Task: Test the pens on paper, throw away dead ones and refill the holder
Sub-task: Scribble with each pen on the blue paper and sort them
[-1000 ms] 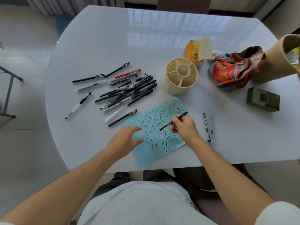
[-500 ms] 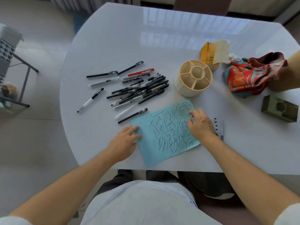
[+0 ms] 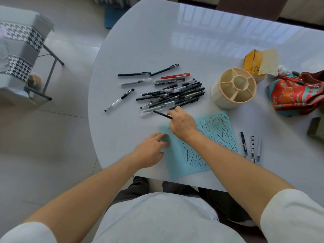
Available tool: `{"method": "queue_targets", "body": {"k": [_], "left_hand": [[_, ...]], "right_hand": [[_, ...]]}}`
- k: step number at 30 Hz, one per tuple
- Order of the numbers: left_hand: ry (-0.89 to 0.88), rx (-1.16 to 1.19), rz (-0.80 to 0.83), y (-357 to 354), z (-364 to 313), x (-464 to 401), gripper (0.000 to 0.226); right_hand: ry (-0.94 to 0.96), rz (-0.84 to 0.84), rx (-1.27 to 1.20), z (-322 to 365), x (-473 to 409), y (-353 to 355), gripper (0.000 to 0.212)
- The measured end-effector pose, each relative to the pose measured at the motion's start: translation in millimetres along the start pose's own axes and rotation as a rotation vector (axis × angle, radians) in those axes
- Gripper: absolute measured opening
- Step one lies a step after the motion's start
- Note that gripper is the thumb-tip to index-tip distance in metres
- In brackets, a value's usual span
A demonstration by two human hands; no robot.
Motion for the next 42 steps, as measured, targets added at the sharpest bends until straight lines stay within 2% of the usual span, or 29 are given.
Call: {"method": "queue_targets", "body": {"k": [3,6,8,11,14,22,26,29,32,34,42], "left_hand": [[0.046,0.22,-0.137,15.3,2.7,2.2,0.034],[0.157,0.392,-0.223,25.5,6.4,4.6,0.022],[0.238,0.485,-0.14,21.8,5.8,1.8,0.02],[0.215,0.486,0.033,14.0,-5.3,-2.3,0.01],[0.232,0.431,0.066,14.1,-4.0,-0.8,0.023],[0.23,0.1,-0.087,33.0,-2.9,-10.6,0.027],[0.323,-0.01,-0.111,31.4,33.4,6.0,0.029],[0.24,0.003,-0.186,30.0,40.3,20.2,0.028],[-0.015,0.031,-0.282,26.1,8.2,19.0,0.021],[-0.112,-0.003,-0.263,18.7,-4.7,14.3,0.02],[-0.161,-0.056,-0.277,9.2,-3.7,14.4,0.02]], "right_hand": [[-0.2,-0.191,-0.338,-25.8,27.2,30.2,0.017],[-0.446,-0.222,-0.796,-36.9,64.1,26.3,0.008],[-0.515,-0.226,-1.017,-30.6,84.1,16.0,0.003],[-0.55,-0.234,-1.162,-15.2,102.3,1.8,0.01],[-0.604,-0.267,-1.137,-9.9,111.0,-8.2,0.014],[-0.817,-0.491,-1.163,-6.5,110.6,-25.2,0.023],[-0.984,-0.683,-1.087,-56.3,126.6,0.0,0.024],[-0.829,-0.565,-1.041,-63.7,115.2,13.8,0.018],[-0.609,-0.407,-0.988,-28.0,92.9,5.1,0.01],[-0.523,-0.348,-0.885,-11.0,82.0,-1.7,0.011],[-0.375,-0.293,-0.674,2.8,68.9,-10.3,0.01]]}}
Point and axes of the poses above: each hand's wrist, its own x-axis away from the middle knuckle, its own y-axis out of the back of the hand, z = x × y, the point moved 8 cm from there along -x, towards the middle knuckle, and after that the axes turned 7 degrees about y, right-handed, at the moved point
